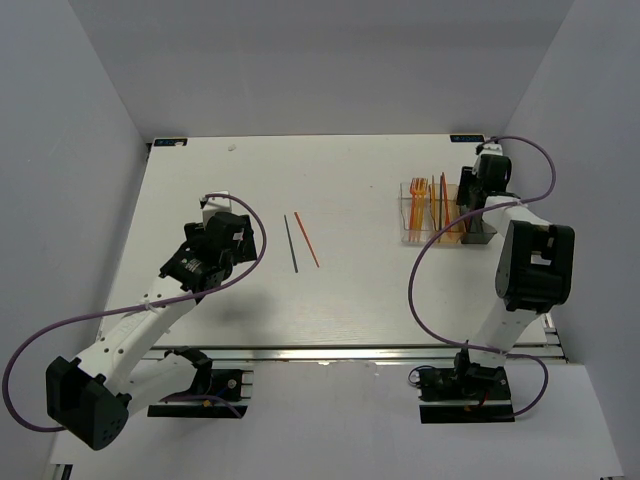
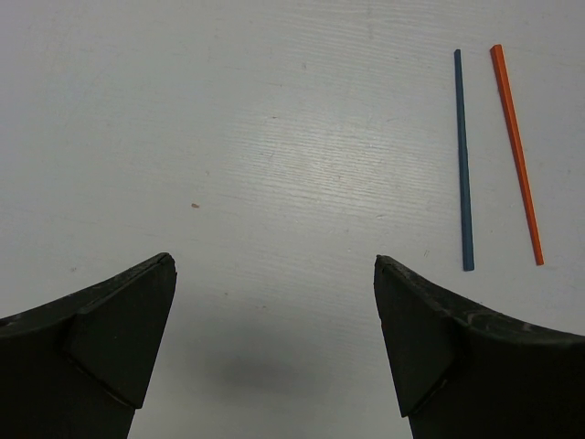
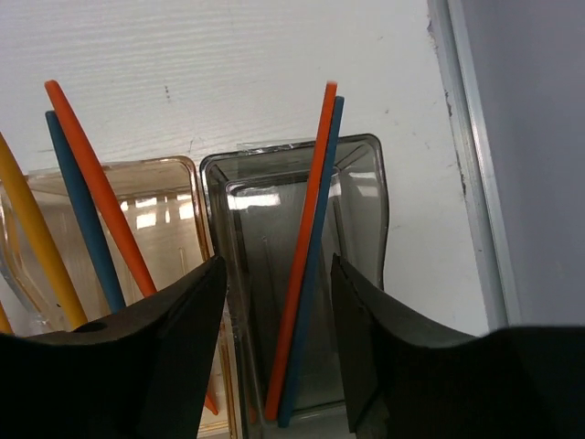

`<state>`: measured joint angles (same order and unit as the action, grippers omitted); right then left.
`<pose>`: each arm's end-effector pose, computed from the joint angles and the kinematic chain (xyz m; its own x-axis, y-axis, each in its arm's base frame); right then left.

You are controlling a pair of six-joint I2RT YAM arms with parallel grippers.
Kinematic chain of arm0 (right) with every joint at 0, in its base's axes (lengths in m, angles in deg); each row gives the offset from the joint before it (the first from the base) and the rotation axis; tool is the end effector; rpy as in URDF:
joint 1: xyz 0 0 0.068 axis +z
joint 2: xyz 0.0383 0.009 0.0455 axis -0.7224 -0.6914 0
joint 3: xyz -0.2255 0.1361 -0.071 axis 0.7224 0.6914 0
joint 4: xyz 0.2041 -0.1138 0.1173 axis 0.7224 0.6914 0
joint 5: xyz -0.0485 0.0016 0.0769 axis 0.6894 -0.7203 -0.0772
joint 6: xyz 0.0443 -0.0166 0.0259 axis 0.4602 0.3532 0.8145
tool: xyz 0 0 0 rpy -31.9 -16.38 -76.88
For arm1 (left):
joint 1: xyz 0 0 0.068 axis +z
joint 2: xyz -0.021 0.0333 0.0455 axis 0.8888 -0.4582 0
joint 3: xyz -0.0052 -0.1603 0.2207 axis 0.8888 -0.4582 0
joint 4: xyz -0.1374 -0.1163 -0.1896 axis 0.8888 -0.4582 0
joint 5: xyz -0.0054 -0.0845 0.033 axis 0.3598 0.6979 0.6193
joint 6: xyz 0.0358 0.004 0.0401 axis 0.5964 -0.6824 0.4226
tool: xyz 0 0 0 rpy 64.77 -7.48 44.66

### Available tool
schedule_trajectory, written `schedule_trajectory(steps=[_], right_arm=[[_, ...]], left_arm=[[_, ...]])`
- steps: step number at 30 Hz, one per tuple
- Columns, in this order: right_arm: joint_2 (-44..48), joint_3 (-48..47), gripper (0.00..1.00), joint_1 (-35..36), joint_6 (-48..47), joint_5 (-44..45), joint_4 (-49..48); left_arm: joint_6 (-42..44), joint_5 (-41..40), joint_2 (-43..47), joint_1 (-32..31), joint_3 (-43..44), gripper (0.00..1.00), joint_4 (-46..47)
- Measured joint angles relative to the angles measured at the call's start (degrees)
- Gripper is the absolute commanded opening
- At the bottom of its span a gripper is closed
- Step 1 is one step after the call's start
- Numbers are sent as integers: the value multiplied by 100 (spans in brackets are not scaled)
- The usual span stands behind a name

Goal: Sort the eating utensils into containers

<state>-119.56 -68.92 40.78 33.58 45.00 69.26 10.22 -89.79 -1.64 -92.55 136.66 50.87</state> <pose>0.4036 -0.0449 0.2099 -0.5734 0.0004 -0.8193 0.2024 0.9691 -0.1411 0.1878 -0.0857 0.2802 -0.6062 -0.0582 -0.7932 -0.1715 0.9834 0.0588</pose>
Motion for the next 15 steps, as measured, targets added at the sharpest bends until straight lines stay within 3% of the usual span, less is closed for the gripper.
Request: schedule_trajectory(steps=[1,9,15], right_arm=[[37,0,63,0,37,13,2],[946,22,66,361,428,-2,114],[1327,42,60,2686,979,192,131]], left_arm=[[0,0,0,0,0,98,4],[-2,-15,0,0,0,98,9],[-15,-177,-2,2,0,98,-17]])
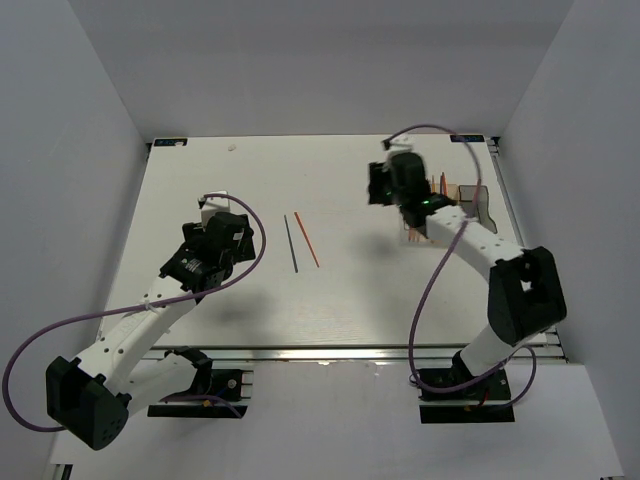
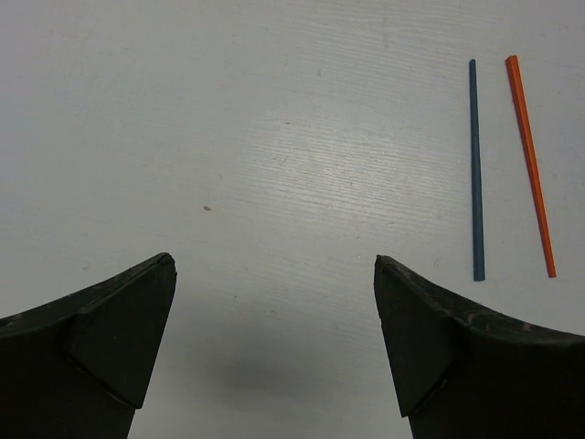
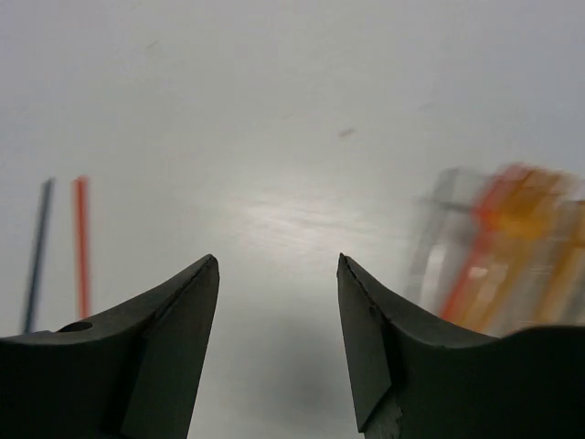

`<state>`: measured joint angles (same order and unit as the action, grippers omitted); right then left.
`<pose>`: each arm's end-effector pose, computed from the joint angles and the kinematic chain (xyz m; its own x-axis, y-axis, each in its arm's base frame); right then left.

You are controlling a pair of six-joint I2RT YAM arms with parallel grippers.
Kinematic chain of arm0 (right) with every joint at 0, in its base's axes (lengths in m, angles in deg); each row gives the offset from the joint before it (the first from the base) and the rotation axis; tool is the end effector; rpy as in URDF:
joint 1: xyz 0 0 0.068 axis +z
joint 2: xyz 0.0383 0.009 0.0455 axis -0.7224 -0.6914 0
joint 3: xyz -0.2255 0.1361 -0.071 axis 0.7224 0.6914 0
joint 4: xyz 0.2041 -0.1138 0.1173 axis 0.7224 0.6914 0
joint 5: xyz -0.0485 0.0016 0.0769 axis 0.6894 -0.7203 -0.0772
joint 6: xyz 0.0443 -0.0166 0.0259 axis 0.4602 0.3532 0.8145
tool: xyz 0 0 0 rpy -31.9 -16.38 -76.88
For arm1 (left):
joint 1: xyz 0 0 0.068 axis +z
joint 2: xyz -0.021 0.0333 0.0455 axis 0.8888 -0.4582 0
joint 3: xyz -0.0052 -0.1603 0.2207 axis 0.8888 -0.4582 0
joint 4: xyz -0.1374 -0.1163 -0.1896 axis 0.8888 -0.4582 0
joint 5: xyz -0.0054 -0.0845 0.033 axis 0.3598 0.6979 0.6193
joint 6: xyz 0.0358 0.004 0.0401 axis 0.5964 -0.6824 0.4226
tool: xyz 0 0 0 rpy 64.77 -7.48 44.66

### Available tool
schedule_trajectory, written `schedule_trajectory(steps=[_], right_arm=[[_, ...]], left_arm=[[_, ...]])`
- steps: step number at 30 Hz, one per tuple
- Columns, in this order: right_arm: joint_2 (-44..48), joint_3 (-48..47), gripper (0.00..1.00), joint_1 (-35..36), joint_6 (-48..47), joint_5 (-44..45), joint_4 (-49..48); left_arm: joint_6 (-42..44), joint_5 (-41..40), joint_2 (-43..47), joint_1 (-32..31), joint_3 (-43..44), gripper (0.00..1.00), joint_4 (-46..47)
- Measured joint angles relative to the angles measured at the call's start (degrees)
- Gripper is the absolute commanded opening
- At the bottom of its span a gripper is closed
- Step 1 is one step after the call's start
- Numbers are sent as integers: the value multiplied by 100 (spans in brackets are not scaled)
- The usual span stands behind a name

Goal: Sort the eating utensils into containers

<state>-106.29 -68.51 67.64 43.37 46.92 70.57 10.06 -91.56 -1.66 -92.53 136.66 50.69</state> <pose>0.3490 0.1288 0.2912 -0.3793 -0.0271 -0.9249 -0.1401 0.9897 0.0285 0.1878 -0.0846 0.2803 -0.5980 -0.0574 -0.7994 -0.1951 0.9779 0.0757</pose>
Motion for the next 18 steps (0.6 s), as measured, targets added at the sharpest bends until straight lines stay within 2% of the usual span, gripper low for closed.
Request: schedule_trajectory(steps=[3,8,12,18], right_arm=[[-435,-26,57,1060,393,9,140],[-1812,-866,57,2092,780,269,772],[-2828,-1965,56,2479,804,378,1132],[-3735,-3193,51,2553,780,435,1478]], left_arm=[[-13,-52,0,2,0,98,2],[-15,-105,-9,2,-2,98,0],[-15,-114,-24,2,-2,98,-2],[-15,-122,-24,2,0,98,0]])
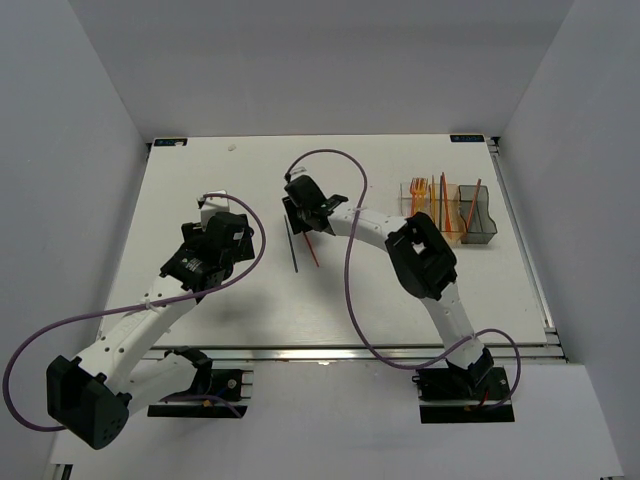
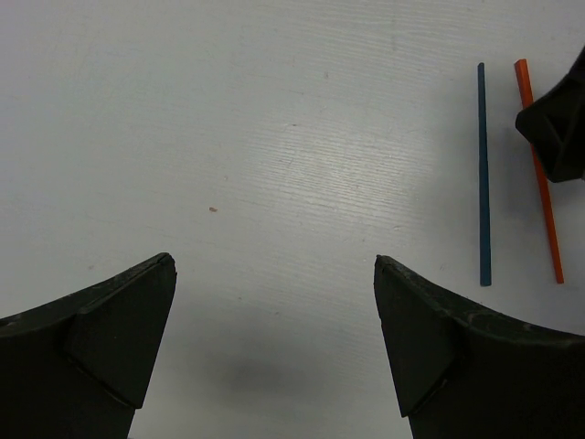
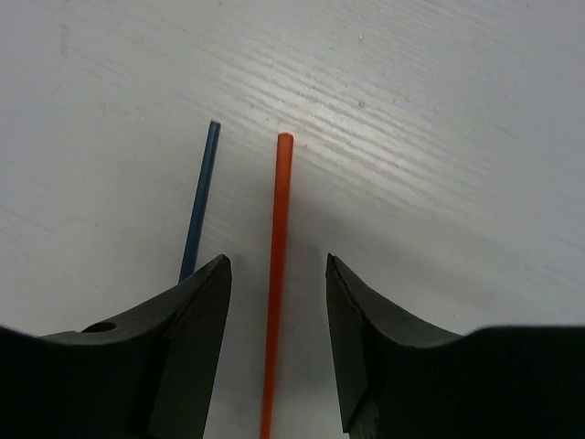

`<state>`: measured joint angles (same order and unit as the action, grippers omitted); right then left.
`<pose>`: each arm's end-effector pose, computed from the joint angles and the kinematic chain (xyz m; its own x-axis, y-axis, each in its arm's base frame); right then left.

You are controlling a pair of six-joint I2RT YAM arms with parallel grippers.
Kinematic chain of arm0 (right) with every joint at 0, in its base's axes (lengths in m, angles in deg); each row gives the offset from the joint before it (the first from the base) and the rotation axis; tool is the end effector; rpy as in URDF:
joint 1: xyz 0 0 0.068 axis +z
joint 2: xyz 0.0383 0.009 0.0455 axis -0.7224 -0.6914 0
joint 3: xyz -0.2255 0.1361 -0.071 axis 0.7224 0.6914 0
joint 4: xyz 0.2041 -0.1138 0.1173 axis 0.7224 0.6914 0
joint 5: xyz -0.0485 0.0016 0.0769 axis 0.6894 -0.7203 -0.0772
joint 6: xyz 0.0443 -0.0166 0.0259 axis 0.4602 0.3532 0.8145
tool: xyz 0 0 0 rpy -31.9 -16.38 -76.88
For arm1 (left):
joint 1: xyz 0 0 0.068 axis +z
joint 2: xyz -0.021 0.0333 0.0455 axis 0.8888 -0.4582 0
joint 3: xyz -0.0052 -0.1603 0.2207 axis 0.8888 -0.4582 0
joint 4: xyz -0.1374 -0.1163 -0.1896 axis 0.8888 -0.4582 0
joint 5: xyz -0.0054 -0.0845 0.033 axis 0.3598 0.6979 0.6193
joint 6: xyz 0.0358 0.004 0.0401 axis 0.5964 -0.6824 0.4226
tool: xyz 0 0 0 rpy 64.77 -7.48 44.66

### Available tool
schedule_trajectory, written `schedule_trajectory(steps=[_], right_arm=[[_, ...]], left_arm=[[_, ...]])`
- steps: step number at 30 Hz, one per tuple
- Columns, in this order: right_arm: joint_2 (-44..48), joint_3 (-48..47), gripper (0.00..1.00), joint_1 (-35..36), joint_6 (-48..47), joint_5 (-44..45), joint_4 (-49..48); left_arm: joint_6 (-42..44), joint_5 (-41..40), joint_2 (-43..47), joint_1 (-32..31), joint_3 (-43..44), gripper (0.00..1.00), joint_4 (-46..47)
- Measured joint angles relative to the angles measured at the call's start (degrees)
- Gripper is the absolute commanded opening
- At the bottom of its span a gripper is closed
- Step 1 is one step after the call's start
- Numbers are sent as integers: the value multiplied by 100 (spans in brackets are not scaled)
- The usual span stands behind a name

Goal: Sort the eating utensils into containers

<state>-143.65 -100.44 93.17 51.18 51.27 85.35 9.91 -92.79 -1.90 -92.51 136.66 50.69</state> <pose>0.3522 0.3620 0.1802 -0.5917 -0.2817 -0.7554 -0.4298 0.9029 -0.0001 0.1885 -0.0842 0.2798 -0.5934 -0.0566 -0.8029 -0.2118 0.9733 0.0879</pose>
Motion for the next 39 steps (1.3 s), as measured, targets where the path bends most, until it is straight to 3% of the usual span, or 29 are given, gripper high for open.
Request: schedule_trajectory(steps=[4,7,8,10,11,21,26,29,33,36,39], right_arm=[[-557,-726,49,-4,-46,33,264],[-946,-1266,39,-13,-111,42,444],[-1047,-1432,30,-13,-131,52,492],[-1152,-1591,23,-13,-138,61,518],[-1152,-1591,2,-13,-138,74,531],[-435,-542,0,-66,-142,20,422],[905,610,0,-372,-470,-125,190],[2155,1331,0,-981,-734,-225,-214],[3569,2096,0,-2527,-1185,-94,-1132],[4087,2758,0,-3738,-1572,42,-2024],[4094,3311,0,-4417,-1814,-190,-2704]], left_arm=[[2,2,0,0,0,98,0],[2,4,2,0,0,98,2],[2,4,2,0,0,98,2],[2,4,7,0,0,98,2],[2,7,9,0,0,98,2],[2,37,26,0,-2,98,4],[4,44,35,0,0,98,2],[4,55,83,0,0,98,4],[4,103,168,0,0,98,7],[7,155,232,0,-2,98,7],[4,175,299,0,-2,98,7]])
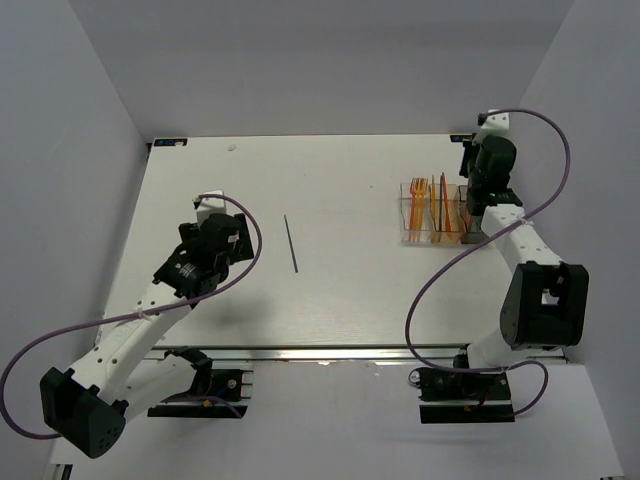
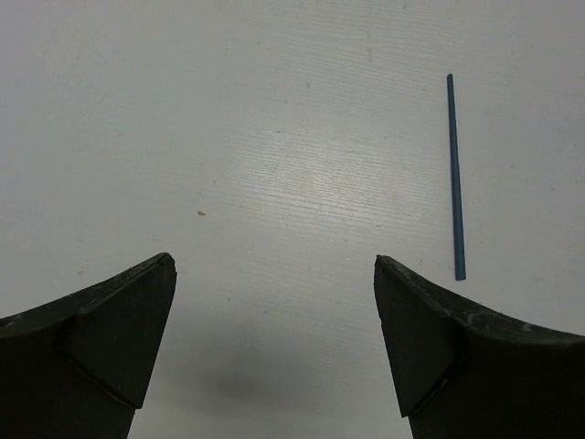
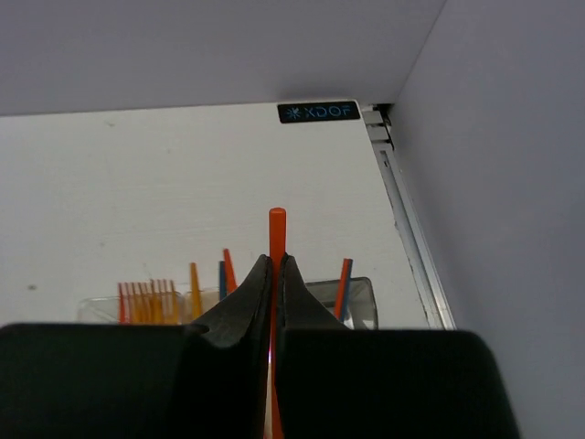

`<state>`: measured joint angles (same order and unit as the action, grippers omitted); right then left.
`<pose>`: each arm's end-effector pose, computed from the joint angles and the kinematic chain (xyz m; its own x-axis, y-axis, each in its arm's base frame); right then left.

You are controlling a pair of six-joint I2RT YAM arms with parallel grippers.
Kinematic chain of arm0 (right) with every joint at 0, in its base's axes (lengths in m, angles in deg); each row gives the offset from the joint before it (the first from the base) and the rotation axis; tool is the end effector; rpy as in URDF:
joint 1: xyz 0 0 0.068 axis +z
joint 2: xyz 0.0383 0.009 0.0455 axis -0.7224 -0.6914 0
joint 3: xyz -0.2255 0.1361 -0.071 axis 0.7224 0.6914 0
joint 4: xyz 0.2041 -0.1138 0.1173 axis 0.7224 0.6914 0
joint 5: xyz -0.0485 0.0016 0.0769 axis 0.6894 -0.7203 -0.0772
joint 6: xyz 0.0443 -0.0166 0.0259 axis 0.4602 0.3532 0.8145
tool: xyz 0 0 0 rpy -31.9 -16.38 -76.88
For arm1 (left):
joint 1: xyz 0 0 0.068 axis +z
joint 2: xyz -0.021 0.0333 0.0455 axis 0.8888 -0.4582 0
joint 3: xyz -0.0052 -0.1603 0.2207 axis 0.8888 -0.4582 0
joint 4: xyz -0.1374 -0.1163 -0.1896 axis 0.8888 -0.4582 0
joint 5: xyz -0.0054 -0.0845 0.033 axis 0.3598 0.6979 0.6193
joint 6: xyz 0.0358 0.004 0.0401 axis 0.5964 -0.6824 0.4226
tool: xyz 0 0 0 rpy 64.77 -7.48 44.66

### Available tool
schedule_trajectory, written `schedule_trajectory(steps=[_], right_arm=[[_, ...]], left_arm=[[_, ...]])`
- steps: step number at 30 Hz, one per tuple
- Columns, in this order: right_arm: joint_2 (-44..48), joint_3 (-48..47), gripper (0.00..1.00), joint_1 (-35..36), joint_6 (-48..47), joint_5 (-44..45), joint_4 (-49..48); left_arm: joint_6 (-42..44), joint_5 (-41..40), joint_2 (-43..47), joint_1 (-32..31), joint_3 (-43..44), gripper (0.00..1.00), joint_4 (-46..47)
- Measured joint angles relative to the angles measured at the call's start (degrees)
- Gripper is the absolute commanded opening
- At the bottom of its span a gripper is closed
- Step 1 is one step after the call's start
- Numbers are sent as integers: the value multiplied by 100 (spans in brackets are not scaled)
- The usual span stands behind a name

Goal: Sort the eating utensils into containers

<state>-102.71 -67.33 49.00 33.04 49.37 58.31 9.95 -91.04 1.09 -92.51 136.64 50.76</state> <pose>0.3641 0.0086 0.3282 -0.1534 -0.0700 -0.9857 0.1858 0.9777 -0.0983 0.1807 -0.0808 0.2888 -0.5663 -0.0799 -0.8203 -0.1924 0.9806 0.0374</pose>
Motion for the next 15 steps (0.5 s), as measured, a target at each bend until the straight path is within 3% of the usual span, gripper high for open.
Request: schedule_trajectory(steps=[15], right_arm=[[-953,455,0,-916,-319,-1027,-1602]], left_arm=[[2,46,17,0,0,98,4]])
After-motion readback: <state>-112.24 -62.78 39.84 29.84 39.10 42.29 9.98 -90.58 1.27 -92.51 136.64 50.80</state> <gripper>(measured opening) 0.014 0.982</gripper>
